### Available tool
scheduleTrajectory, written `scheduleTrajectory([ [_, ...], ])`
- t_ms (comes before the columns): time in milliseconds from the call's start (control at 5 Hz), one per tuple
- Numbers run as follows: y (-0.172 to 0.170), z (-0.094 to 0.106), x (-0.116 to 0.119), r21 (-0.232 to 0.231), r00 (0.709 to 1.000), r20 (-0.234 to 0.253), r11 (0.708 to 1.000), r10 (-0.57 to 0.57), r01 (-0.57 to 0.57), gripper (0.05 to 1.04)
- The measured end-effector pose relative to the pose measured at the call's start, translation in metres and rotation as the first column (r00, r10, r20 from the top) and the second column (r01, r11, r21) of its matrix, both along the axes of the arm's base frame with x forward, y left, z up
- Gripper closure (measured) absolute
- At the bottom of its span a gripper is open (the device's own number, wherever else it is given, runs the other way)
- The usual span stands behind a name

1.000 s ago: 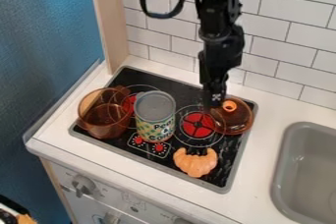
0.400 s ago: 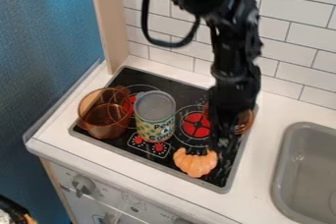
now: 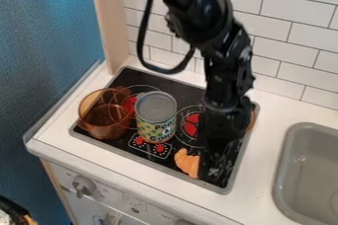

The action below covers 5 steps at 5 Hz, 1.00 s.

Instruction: Deplacer le croissant dont l'objet plastic rouge

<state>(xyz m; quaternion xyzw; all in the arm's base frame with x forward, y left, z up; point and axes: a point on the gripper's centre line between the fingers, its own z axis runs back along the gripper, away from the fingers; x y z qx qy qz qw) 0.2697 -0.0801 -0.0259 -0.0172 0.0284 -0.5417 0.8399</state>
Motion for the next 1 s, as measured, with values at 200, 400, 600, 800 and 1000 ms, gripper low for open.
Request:
scheduleTrajectory([
  [200,0.006,-0.015,-0.004,0.041,0.999,-0.033,0.999,0.015,-0.014,0.083],
  [400,0.014,-0.016,0.003,0.050,0.999,0.007,0.998,0.039,-0.040,0.084],
  [600,0.018,-0.021,0.007,0.051,0.999,0.021,0.998,0.046,-0.047,0.084],
  [800,0.026,-0.027,0.010,0.045,0.997,0.026,0.997,0.069,-0.070,0.084],
  [1000,0.025,-0.040,0.012,0.010,0.998,0.022,0.998,0.064,-0.064,0.132],
])
